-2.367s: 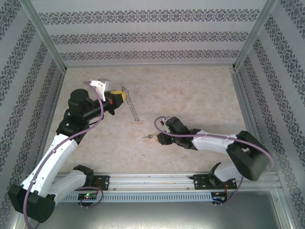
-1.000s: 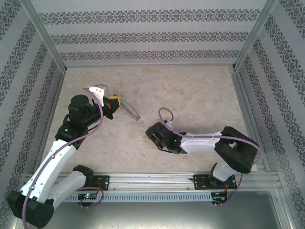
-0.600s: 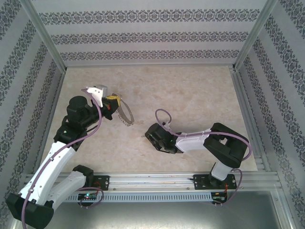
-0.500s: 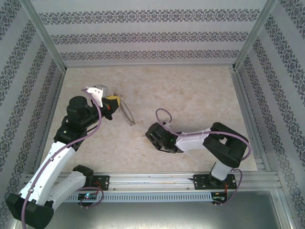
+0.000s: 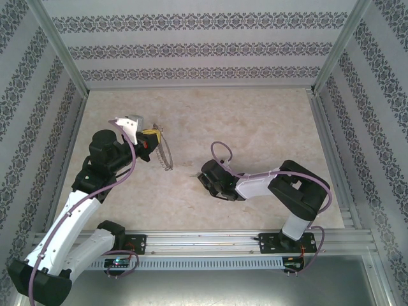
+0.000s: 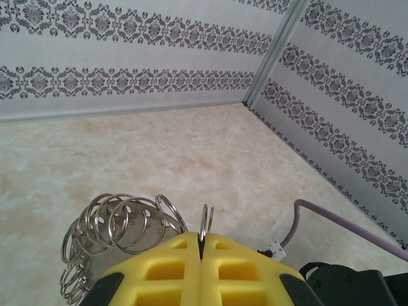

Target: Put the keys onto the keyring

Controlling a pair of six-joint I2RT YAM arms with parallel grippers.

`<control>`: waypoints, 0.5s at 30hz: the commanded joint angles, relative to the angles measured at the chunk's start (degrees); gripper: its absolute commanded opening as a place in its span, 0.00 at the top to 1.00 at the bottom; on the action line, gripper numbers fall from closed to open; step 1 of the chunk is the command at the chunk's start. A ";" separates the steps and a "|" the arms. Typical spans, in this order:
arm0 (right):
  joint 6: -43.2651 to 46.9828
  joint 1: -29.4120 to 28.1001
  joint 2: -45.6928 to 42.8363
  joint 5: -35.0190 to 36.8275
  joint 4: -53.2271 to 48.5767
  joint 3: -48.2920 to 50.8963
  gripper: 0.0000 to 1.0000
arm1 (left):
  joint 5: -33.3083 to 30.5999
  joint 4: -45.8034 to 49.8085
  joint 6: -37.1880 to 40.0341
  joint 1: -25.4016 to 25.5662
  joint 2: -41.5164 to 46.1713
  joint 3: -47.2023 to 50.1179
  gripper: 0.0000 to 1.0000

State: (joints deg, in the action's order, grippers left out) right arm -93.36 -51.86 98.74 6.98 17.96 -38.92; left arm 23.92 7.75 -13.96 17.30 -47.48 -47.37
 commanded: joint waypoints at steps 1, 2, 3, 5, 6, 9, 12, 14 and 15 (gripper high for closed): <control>0.80 0.20 0.80 -0.77 -1.18 0.74 0.96 | 1.40 -2.04 0.16 0.64 1.24 0.00 1.00; 0.90 0.18 0.40 -0.66 -1.15 0.98 0.98 | 1.46 -2.04 0.13 0.62 1.28 0.00 1.00; 1.35 0.18 -0.21 -0.42 -1.17 1.36 1.00 | 1.54 -2.11 0.11 0.67 1.12 -0.01 1.00; 2.33 0.25 -1.65 0.00 -1.42 2.11 1.00 | 1.63 -2.26 -0.16 0.68 1.14 -0.01 1.00; 3.10 0.26 -2.59 0.29 -1.66 2.58 1.00 | 1.73 -2.24 -0.18 0.65 1.08 0.00 1.00; 5.08 0.44 -5.73 1.23 -2.78 4.00 1.00 | 1.87 -2.30 -0.35 0.68 1.08 0.00 1.00; 6.27 1.04 -8.58 2.00 -3.74 5.78 1.00 | 1.98 -2.39 -0.53 0.64 1.10 0.04 1.00; 6.99 1.47 -10.24 2.41 -4.42 6.77 1.00 | 2.05 -2.43 -0.68 0.64 1.21 0.04 1.00; 7.26 1.70 -11.04 2.64 -4.59 7.21 1.00 | 2.10 -2.46 -0.68 0.67 1.24 -0.01 1.00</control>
State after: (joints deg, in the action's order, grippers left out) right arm -88.44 -51.00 89.80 7.38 15.44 -33.17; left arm 25.04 7.75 -13.98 17.30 -47.48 -47.37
